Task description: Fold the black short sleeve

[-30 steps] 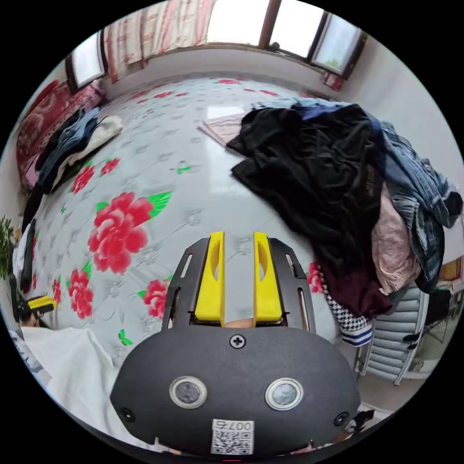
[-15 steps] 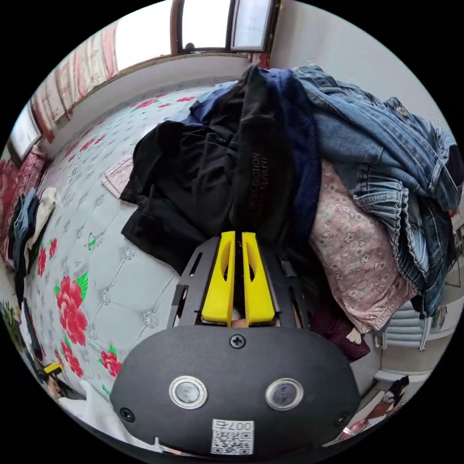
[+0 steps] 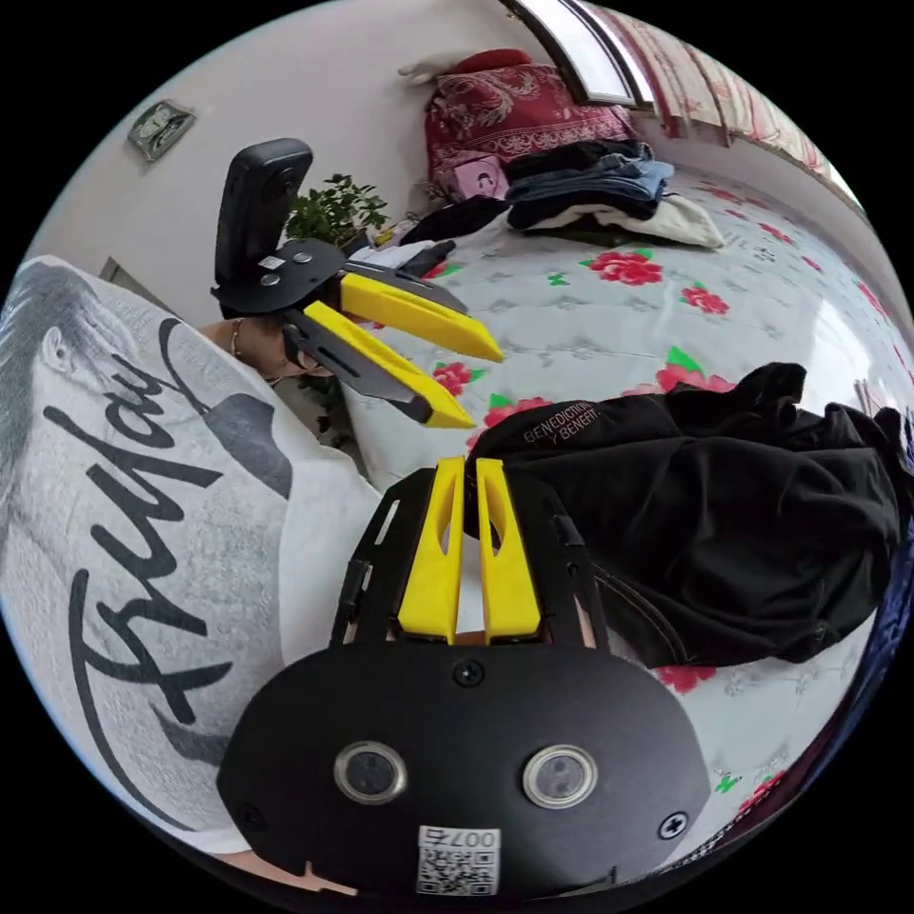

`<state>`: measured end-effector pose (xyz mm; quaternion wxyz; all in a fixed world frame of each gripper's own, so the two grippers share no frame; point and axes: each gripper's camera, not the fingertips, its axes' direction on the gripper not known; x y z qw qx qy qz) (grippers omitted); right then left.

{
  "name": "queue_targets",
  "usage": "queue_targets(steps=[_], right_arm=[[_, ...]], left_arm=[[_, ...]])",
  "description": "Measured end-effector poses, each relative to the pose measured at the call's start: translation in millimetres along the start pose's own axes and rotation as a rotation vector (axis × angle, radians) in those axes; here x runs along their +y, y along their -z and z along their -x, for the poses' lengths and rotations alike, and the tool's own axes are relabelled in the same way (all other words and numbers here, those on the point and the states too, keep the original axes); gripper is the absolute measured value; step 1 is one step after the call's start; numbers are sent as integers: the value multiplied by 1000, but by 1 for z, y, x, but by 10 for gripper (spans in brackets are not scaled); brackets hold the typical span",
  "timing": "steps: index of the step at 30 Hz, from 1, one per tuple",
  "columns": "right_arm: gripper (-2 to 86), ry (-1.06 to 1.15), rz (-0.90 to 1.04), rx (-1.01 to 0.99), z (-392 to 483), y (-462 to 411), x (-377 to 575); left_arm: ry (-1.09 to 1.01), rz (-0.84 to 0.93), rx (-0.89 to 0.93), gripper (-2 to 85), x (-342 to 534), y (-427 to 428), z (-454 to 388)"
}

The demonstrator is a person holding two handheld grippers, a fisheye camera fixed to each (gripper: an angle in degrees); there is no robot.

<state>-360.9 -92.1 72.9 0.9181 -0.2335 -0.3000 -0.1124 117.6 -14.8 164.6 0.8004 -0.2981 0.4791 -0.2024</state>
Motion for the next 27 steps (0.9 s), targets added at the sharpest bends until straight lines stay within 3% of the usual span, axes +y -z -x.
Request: queue_targets(steps=[5, 13, 16, 19, 21, 24, 27], right_arm=[[1, 9, 8, 81, 37, 11, -2], [5, -155, -229, 19, 69, 52, 14], [12, -56, -286, -3, 103, 68, 3], [32, -63, -393, 139, 129, 96, 6], [48, -128, -453, 271, 133, 109, 22], [71, -271, -341, 507, 130, 89, 49], [91, -320, -228, 537, 135, 46, 51]], left_arm=[[-91, -98, 13, 138, 43, 12, -21], [-297, -97, -112, 168, 48, 12, -54], [-354, -177, -150, 100, 31, 25, -70], [-228, -276, -123, 5, 21, 54, -54], [-60, -298, -33, -5, 15, 76, -20], [45, -365, 14, -8, 14, 100, 4], [105, -422, 29, -9, 5, 129, 17]])
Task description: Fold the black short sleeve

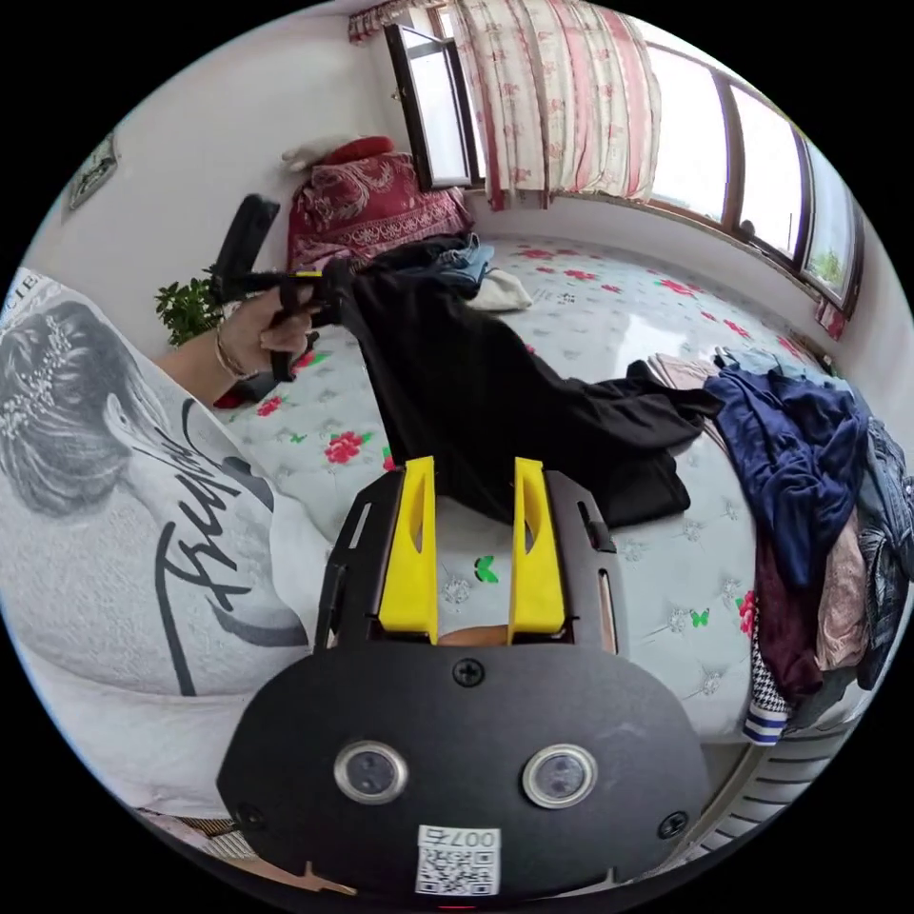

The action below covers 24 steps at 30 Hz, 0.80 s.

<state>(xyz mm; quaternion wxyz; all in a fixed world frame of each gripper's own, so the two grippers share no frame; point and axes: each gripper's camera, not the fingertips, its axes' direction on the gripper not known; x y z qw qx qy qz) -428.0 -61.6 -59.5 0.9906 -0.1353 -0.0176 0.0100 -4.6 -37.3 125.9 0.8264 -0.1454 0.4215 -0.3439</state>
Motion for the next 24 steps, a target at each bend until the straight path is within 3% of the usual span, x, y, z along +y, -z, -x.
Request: queue_targets(steps=[9, 12, 16, 18, 24], right_arm=[[91, 145, 95, 112, 99, -126, -66], [52, 117, 177, 126, 97, -136, -89], [28, 2, -141, 147, 62, -15, -86], [22, -42, -283, 154, 51, 53, -82], [13, 162, -645, 366, 96, 219, -71]], left_arm=[[52, -79, 41, -9, -45, 36, -12], [1, -59, -101, -9, -56, 57, -16], [33, 42, -248, -9, -46, 76, 6], [94, 64, -205, -9, -40, 95, 19], [-81, -235, -50, -9, -85, 192, -29]])
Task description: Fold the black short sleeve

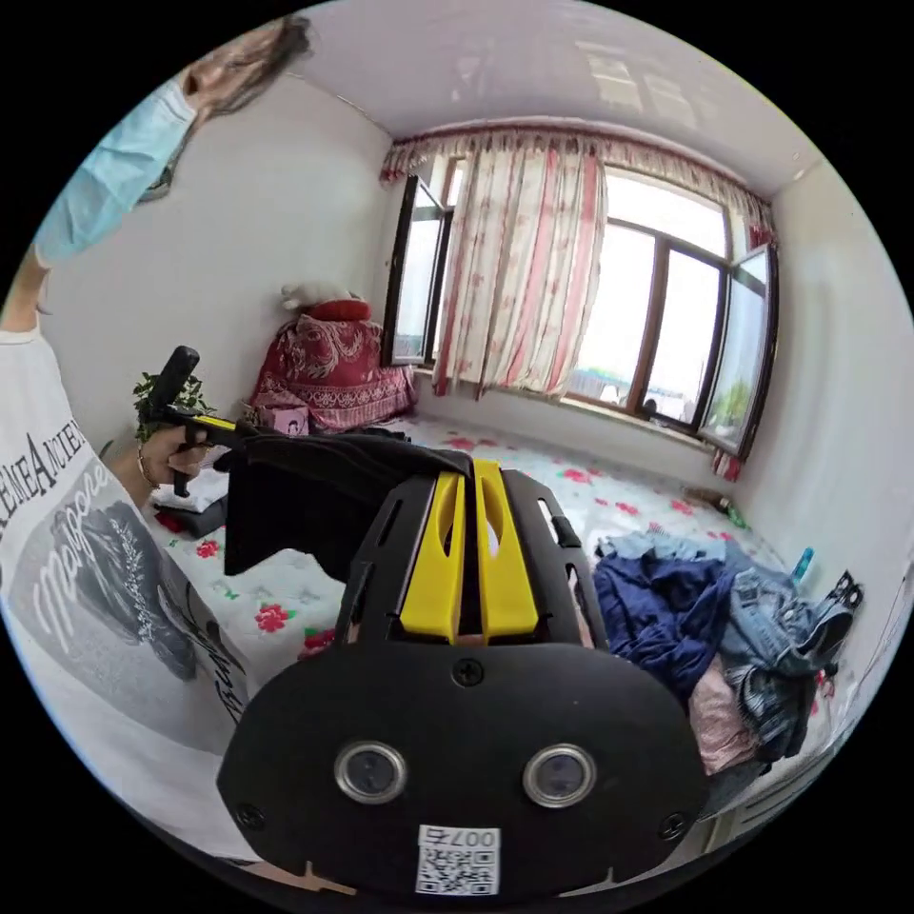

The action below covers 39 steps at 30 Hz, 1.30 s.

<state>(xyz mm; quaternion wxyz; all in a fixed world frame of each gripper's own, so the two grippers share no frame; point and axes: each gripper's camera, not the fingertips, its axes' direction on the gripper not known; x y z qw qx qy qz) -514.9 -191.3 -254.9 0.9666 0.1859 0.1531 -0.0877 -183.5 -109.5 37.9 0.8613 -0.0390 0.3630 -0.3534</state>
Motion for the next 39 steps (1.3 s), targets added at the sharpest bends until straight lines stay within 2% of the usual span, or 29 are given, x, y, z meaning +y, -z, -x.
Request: queue_targets(steps=[5, 10, 11, 14, 16, 18, 19, 21, 23, 25, 29, 31, 35, 39], right_arm=[[10, 132, -122, 123, 2, 13, -49], [10, 176, -121, 168, -28, -66, -110], [11, 186, -113, 185, -32, -79, -118], [17, 191, 20, 235, -59, -176, -147], [29, 102, 289, 222, -92, -273, -138], [38, 53, 475, 207, -111, -325, -104], [41, 9, 532, 183, -118, -340, -73], [45, -20, 539, 130, -118, -342, -15], [49, -64, 589, 74, -111, -340, 54], [56, -132, 732, -49, -90, -335, 151], [69, -233, 962, -147, -53, -323, 253], [77, -237, 1038, -189, -37, -315, 274], [84, -308, 994, -239, -41, -292, 268], [89, -348, 1050, -354, -30, -278, 271]], left_arm=[[-123, -145, -66, -9, -73, 24, 0], [-117, -178, -205, -6, -149, -13, 36], [-122, -180, -284, -4, -171, -30, 49], [-4, -88, -504, 11, -220, -106, 112], [103, 33, -593, 33, -229, -157, 167], [236, 226, -699, 62, -199, -212, 233], [258, 258, -710, 62, -185, -221, 244], [276, 312, -671, 62, -132, -238, 266], [345, 420, -569, 63, -42, -258, 282], [432, 530, -478, 65, 32, -270, 283], [670, 774, -362, 81, 166, -274, 260], [709, 806, -387, 84, 190, -263, 248], [697, 802, -443, 88, 197, -236, 247], [631, 847, -470, 100, 192, -235, 263]])
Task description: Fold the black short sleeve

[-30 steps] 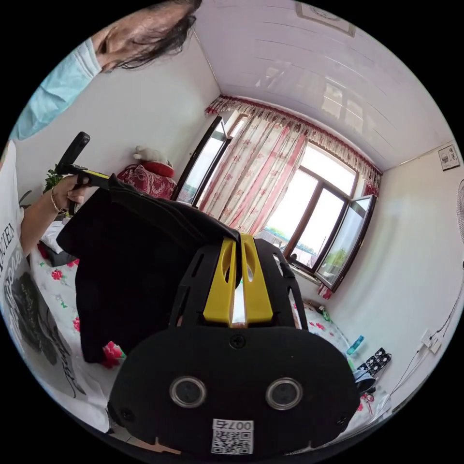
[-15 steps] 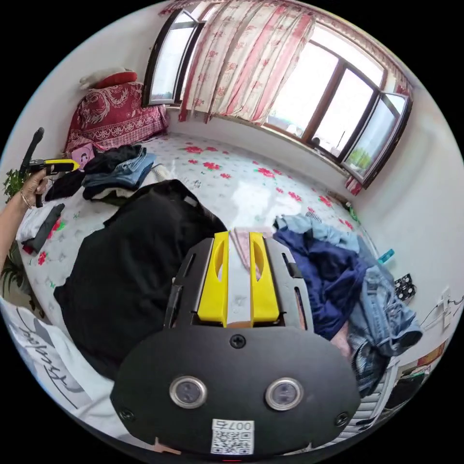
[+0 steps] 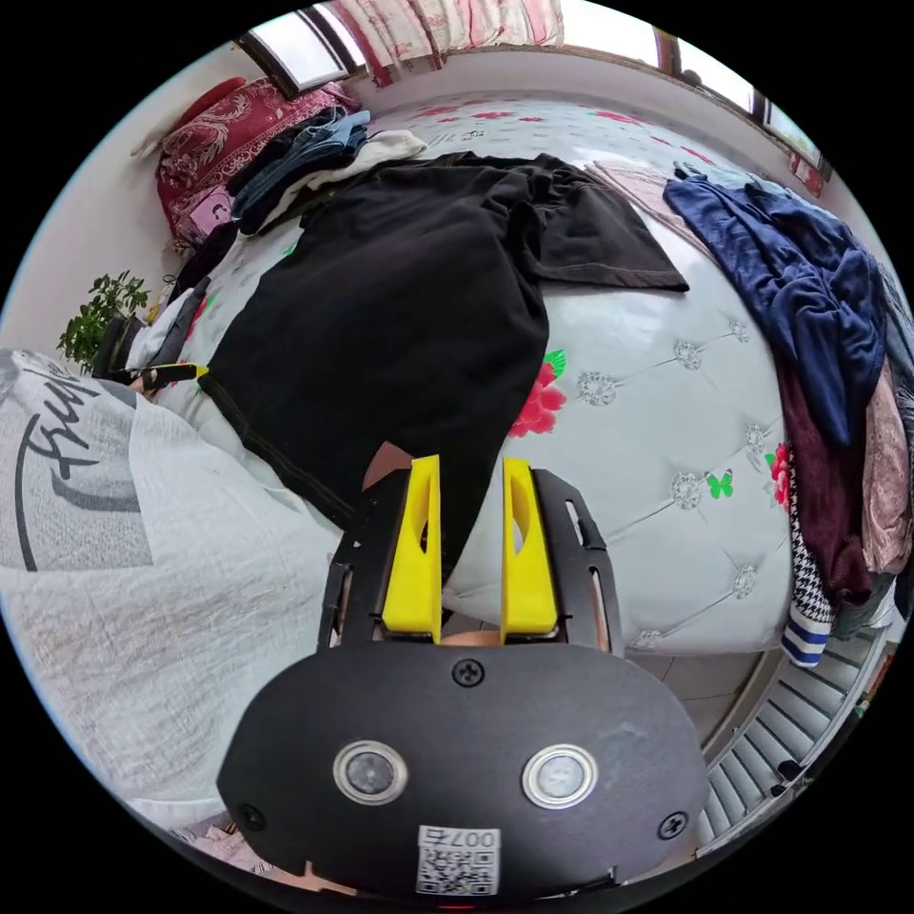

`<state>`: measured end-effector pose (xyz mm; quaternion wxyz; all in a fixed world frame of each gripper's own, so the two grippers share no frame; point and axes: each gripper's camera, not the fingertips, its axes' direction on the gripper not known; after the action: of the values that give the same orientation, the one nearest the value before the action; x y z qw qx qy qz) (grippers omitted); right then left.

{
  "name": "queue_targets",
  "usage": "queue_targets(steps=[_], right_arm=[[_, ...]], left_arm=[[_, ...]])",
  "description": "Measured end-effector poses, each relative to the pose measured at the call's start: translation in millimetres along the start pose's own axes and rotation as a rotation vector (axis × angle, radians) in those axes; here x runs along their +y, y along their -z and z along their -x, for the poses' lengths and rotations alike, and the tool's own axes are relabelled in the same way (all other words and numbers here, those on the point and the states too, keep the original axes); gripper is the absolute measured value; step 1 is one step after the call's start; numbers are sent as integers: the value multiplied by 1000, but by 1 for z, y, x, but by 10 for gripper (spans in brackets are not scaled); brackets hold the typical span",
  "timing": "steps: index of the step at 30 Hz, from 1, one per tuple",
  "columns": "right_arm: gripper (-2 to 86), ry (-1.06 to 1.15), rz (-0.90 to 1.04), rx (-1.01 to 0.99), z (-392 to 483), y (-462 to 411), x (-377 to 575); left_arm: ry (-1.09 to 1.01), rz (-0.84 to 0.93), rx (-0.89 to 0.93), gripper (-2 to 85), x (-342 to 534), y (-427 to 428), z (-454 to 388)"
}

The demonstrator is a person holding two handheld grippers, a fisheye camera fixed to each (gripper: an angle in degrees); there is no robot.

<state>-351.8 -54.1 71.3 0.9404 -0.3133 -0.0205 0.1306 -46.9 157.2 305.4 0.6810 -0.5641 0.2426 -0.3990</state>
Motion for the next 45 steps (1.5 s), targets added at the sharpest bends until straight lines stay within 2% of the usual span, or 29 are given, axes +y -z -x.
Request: queue_targets(steps=[3, 4, 6, 7, 9, 12, 15, 18, 21, 24, 26, 28, 32, 34, 38, 42, 45], right_arm=[[87, -25, 79, 25, 7, -15, 11], [83, -22, 50, 65, 11, -15, 17], [73, -10, 29, 152, 19, -16, 21], [63, 16, 27, 202, 27, -16, 21], [35, 57, 42, 180, 35, -13, 18], [12, 53, 58, 126, 28, 0, 11], [3, -9, -69, -28, -5, 46, 2], [0, -41, -219, -197, -55, 104, -31], [-1, -123, -341, -328, -115, 163, -95], [-2, -151, -492, -355, -155, 249, -162], [-3, -98, -638, -352, -152, 324, -186], [-3, 76, -849, -301, -118, 422, -183], [-2, 298, -961, -137, -62, 501, -139], [-2, 405, -948, -43, -41, 506, -101], [-2, 419, -785, -17, -37, 459, -56], [-2, 285, -483, -19, -53, 334, -20], [-2, 140, -267, -62, -67, 228, 5]], left_arm=[[-63, 40, -88, 102, -11, -5, -6], [-77, 48, -101, 100, -13, -4, -9], [-123, 64, -132, 78, -14, 0, -17], [-161, 67, -134, 33, -14, 3, -23], [-209, 103, -169, 0, -17, 10, -24], [-159, 98, -29, -6, -19, 28, 1], [-47, -40, 301, -9, -32, 88, 52], [-17, -145, 446, -9, -61, 132, 78], [6, -303, 606, -9, -139, 211, 101], [-46, -405, 660, -9, -188, 289, 100], [-102, -556, 697, -9, -204, 383, 96], [-162, -686, 709, -9, -192, 450, 96], [-305, -837, 661, -9, -121, 537, 102], [-346, -844, 633, -9, -86, 542, 105], [-374, -735, 540, -9, -12, 492, 110], [-277, -510, 475, -9, 31, 380, 116], [-58, -201, 447, -9, 74, 233, 133]])
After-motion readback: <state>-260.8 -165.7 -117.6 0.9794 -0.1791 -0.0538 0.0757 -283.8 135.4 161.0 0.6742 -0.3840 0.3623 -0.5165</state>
